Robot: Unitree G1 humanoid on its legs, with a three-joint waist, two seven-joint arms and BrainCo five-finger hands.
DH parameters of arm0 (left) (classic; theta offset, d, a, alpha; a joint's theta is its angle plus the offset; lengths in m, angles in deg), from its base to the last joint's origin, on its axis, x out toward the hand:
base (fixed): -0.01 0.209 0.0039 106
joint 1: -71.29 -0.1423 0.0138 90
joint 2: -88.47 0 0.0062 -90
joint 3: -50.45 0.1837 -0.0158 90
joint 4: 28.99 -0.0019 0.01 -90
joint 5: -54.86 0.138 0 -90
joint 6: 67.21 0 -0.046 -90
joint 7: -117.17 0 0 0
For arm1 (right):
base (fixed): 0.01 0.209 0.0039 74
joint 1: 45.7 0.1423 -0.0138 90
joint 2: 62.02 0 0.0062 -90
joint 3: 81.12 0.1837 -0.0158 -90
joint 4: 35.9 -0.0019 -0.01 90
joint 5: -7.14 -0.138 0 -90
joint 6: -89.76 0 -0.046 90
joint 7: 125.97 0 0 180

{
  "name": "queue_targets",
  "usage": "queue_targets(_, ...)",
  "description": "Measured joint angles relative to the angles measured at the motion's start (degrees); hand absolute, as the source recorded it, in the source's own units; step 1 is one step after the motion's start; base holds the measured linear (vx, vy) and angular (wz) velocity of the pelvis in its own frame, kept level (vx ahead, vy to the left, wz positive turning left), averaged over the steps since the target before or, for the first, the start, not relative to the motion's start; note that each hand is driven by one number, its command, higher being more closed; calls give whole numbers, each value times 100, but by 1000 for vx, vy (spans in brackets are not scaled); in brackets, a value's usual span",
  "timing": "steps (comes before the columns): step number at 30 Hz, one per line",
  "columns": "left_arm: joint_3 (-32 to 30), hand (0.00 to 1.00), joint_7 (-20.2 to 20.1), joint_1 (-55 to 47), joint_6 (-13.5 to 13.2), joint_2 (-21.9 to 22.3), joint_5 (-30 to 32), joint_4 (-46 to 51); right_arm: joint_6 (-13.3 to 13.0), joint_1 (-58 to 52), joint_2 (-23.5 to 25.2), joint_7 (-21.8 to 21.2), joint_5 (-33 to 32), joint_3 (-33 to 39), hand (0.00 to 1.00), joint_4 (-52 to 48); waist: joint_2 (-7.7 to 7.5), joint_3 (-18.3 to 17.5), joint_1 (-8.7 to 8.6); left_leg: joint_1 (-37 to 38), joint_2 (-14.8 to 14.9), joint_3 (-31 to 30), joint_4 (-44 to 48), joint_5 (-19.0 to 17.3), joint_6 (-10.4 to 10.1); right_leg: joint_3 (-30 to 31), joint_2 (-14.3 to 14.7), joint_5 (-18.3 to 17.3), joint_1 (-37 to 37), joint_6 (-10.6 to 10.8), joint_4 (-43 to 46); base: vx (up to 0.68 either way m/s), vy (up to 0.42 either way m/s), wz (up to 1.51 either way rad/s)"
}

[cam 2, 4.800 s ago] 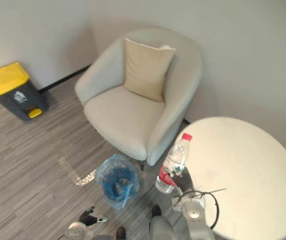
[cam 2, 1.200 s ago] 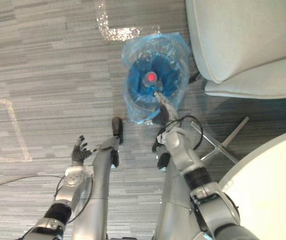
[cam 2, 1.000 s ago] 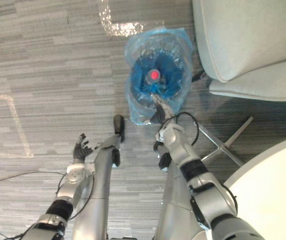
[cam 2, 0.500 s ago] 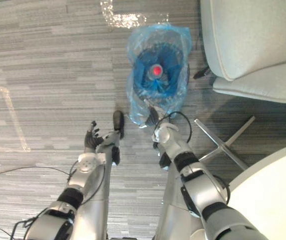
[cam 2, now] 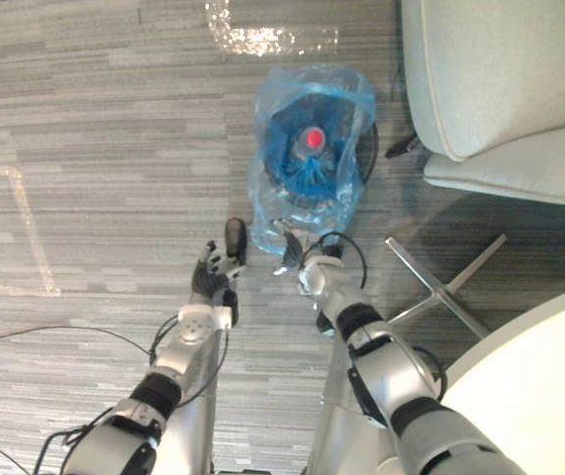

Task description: Gather rubbish on tea table into small bin, then transfer packed bag to large trash can.

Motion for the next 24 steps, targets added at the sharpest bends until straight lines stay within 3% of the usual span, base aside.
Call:
queue_targets(2,-63,0,51,39,135,-54,-50,-15,116,10,-4,203,126,194,0,35,3,1,-5,-3,2,19,1,-5,15,23,-1,0,-23,0,23,-61,-9,-5)
queue_targets(7,-55,0,142,34,134,-108,-90,9,469,57,-11,555,214,554,0,-7,4,2,12,-13,7,25,-48,12,40,18,6,-14,-34,25,-26,-47,-4,0)
queue_targets(10,347,0,173,-19,200,-249,5,370,576,12,-55,893,155,471,0,-461,-1,13,-15,-44,46,33,41,28,12,19,48,33,-31,-26,-62,-14,-4,-10)
queue_targets(12,429,0,397,360,131,-176,375,161,622,-46,-21,1253,-45,194,0,-978,-13,27,-43,-117,166,85,202,-13,59,23,162,82,-20,-27,-75,-29,-7,-25)
queue_targets(13,574,0,580,789,244,-83,349,5,674,-28,15,1342,-150,190,0,-1169,-18,37,-95,-116,164,77,196,-13,59,23,156,78,-20,-20,-48,-35,3,-3)
queue_targets(17,737,0,727,1189,199,61,348,60,978,-38,157,1337,-258,214,0,-1409,-23,40,-230,-114,212,101,206,-51,79,30,182,55,-20,20,-97,-55,-4,-8)
queue_targets(24,725,0,778,800,232,35,295,-23,1348,-379,-9,1333,-254,207,0,-1872,-24,70,-217,-114,298,126,154,-36,45,6,267,135,-21,-71,-206,-13,-6,-5)
